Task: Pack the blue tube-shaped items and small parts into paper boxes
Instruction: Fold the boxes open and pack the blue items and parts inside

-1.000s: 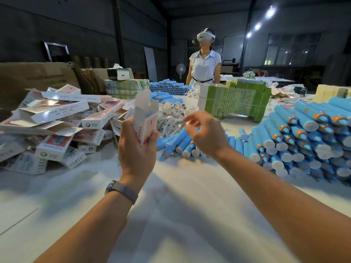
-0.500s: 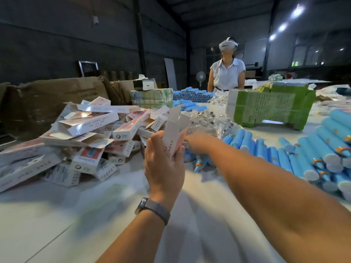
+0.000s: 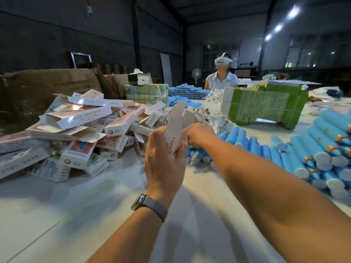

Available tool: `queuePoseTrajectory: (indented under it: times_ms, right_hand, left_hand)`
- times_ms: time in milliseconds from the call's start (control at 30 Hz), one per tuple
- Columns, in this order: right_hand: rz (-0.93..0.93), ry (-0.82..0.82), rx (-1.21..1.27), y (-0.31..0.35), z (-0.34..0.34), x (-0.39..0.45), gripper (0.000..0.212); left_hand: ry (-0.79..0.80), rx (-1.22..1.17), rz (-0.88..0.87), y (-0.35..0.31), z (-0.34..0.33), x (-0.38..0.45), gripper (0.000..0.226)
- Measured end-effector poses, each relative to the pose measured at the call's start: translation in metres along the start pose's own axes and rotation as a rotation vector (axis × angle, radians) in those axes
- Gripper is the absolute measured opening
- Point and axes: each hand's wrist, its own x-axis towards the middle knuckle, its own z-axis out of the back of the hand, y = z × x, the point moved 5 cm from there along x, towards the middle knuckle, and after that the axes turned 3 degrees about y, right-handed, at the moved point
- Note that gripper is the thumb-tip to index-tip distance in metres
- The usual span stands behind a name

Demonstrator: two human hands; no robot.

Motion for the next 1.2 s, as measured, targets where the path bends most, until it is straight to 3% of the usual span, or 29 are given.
queuePoseTrajectory:
  times_ms: [100,200,333,500,733,867,1033,1200]
  right_hand:
    - [-0.041,-0.013,0.007,-0.002,0.0,-0.002,0.014]
    - [-0.063,-0.114,0.195,-0.007,0.01,-0.004,0.008]
    - [-0.054,-0.29,0.598,-0.03,0.038,-0.019,0.009]
    - [-0.072,-0.442,1.305,-0.051,0.076,-0.065,0.015]
    - [0.059,-0.708,1.709,-0.075,0.143,-0.185,0.015]
    - [0.232,-0.846,1.657,-0.072,0.169,-0.258,0.011]
    - [0.377,-0.988,1.415,-0.071,0.181,-0.307,0.015]
    - [0.461,-1.058,0.958,-0.072,0.168,-0.321,0.021]
  left_hand:
    - [-0.004,-0.034,-0.036,-0.005,-0.001,-0.003,0.055]
    - [0.003,-0.047,-0.03,-0.005,-0.002,-0.001,0.055]
    - [-0.016,-0.131,0.052,-0.006,0.0,-0.002,0.058]
    - [0.05,-0.264,0.107,-0.014,-0.004,-0.004,0.061]
    - [0.237,-0.433,0.094,-0.041,-0.013,-0.021,0.067]
    - [0.278,-0.491,0.107,-0.062,-0.016,-0.03,0.054]
    - [0.363,-0.499,0.069,-0.08,-0.022,-0.045,0.055]
    - [0.379,-0.343,-0.055,-0.097,-0.019,-0.053,0.057]
